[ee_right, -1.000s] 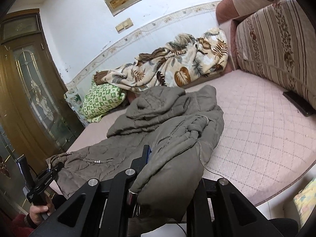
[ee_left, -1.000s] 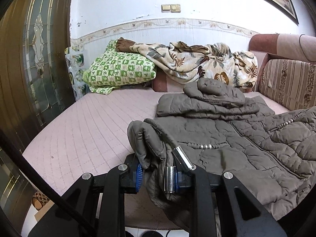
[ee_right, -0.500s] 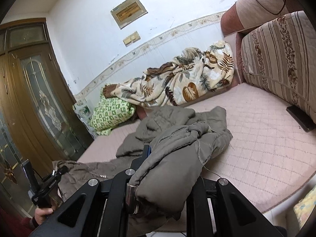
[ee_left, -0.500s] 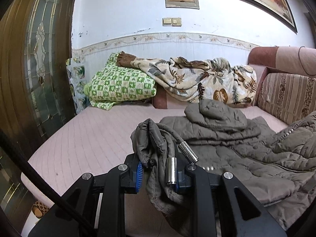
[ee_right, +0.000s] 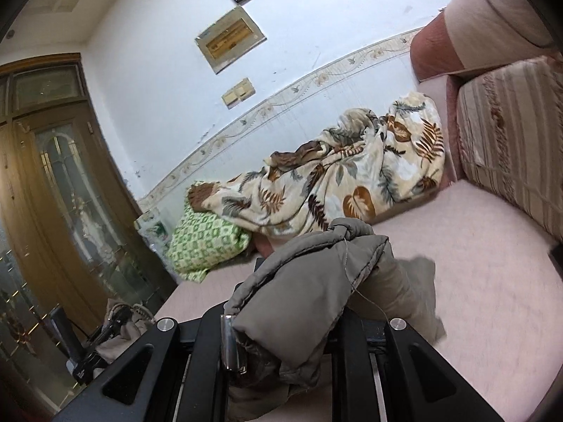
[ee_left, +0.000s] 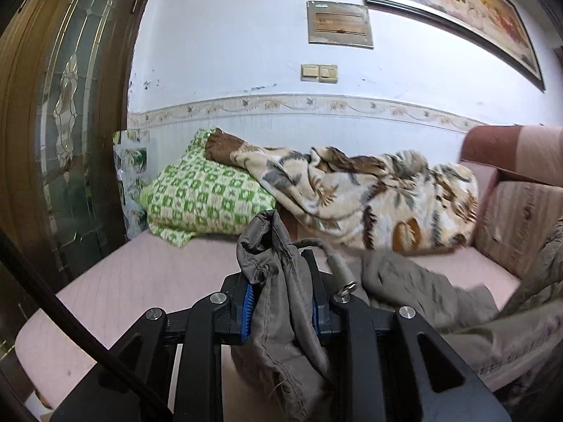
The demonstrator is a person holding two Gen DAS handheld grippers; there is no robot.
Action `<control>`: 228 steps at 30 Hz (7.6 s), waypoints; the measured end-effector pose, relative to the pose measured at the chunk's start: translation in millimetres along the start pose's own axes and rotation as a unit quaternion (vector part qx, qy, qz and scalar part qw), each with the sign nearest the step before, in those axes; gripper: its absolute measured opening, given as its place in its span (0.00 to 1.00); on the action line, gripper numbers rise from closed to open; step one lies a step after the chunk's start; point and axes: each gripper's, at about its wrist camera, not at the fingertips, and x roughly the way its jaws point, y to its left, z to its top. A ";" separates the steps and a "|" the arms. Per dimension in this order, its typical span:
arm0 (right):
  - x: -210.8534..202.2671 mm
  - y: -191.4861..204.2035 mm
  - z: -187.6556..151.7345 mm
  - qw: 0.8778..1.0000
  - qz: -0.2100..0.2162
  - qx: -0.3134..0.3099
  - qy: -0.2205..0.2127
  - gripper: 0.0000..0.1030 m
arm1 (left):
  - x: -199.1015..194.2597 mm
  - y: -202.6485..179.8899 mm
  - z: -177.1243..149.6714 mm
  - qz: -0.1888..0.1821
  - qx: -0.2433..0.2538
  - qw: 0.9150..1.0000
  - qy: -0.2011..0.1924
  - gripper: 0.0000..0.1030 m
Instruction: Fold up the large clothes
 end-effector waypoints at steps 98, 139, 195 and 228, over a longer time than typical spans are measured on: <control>208.0 -29.7 -91.9 0.962 -0.179 -0.110 0.176 0.70 | 173.7 -55.2 -105.7 -0.012 0.073 0.972 0.221 0.65; 221.2 -72.6 -75.9 0.950 -0.245 -0.031 0.191 0.72 | 186.1 -51.1 -107.1 0.009 0.080 0.968 0.238 0.65; 211.3 -140.4 -70.8 0.933 -0.289 0.046 0.211 0.67 | 239.2 -8.0 -109.2 0.038 0.022 0.958 0.285 0.67; 148.4 -144.9 -48.6 0.946 -0.256 0.097 0.173 0.41 | 205.4 33.8 -86.3 -0.022 -0.041 0.955 0.294 0.67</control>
